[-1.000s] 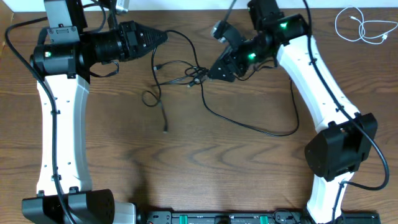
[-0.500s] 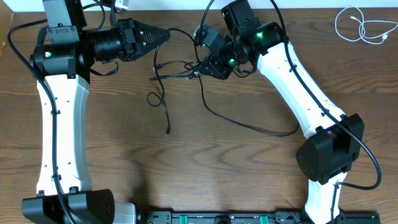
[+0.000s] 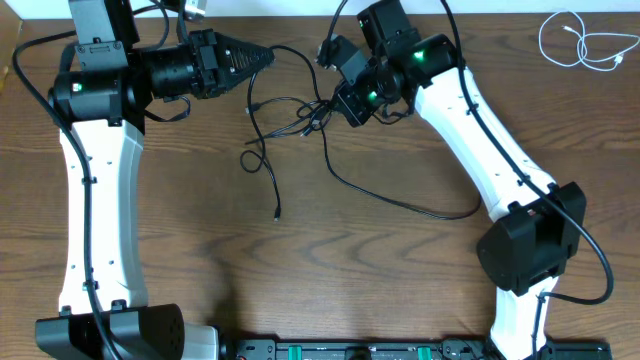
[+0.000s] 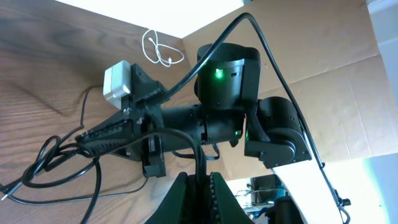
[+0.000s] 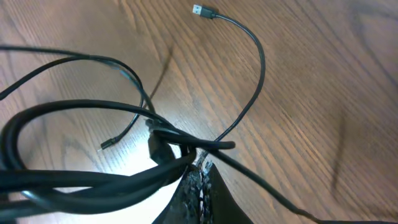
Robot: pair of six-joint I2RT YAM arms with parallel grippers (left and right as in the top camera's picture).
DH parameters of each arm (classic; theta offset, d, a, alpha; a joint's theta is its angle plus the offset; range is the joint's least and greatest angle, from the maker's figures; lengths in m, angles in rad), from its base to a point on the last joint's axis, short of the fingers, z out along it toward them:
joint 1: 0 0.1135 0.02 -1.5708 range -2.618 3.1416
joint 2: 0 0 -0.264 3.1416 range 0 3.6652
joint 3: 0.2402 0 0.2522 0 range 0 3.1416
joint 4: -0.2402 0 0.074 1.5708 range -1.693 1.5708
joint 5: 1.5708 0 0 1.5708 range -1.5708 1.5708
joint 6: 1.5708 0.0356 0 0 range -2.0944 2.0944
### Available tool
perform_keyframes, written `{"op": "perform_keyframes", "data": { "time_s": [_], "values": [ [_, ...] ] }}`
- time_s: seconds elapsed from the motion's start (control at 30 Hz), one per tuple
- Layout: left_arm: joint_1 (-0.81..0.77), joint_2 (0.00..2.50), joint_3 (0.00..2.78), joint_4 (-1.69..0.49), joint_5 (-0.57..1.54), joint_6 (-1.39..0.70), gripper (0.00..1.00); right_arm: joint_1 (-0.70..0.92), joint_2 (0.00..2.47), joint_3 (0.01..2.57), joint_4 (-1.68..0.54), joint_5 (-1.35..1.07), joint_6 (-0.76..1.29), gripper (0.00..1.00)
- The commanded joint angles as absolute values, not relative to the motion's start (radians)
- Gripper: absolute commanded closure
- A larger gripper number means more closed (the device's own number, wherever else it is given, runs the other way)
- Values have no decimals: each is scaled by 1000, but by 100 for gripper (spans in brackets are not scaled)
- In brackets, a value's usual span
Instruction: Untangle cables
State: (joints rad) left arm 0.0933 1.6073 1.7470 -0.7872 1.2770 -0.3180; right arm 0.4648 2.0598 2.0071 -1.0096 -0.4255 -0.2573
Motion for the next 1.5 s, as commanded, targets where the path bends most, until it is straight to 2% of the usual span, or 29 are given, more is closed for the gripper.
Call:
{"op": "perform_keyframes", "data": {
  "time_s": [0.0,0.03,0.1,0.17,0.3,0.43,0.6,0.73,0.87,1.0,1.07,1.23,1.37,1.47],
  "values": [
    [92,1584,1756,-783,1290,-319,93,429,2051,2006,-1034,-531,-315,86],
    [92,1584,1756,-783,1290,-319,92,422,2045,2006,-1041,-545,-336,78],
    [92,1584,1756,-783,1290,-319,92,400,2025,2006,-1063,-574,-389,44],
    [92,1584,1756,-783,1290,-319,93,381,2019,2006,-1082,-630,-459,30],
    [92,1584,1756,-783,1291,-320,92,387,2028,2005,-1110,-801,-656,29],
    [92,1584,1756,-789,1291,-320,92,430,2039,2004,-1031,-794,-656,32],
    [92,1584,1756,-805,1291,-320,93,466,2057,2004,-918,-680,-543,52],
    [92,1584,1756,-805,1282,-308,93,456,2057,2004,-914,-679,-454,99],
    [92,1584,1750,-826,1032,-308,92,423,2057,2004,-970,-658,-293,99],
    [92,1589,1709,-945,516,-308,92,398,2057,2004,-1088,-527,-102,99],
    [92,1598,1686,-986,413,-308,87,398,2057,2004,-1125,-489,-33,99],
    [87,1628,1589,-1017,397,-228,78,429,2059,1988,-1183,-312,174,99],
    [79,1635,1534,-1017,407,-139,76,451,2059,1954,-1182,-289,226,99],
    [77,1635,1525,-1025,407,-100,69,451,2059,1902,-1178,-290,267,99]
  ]
}}
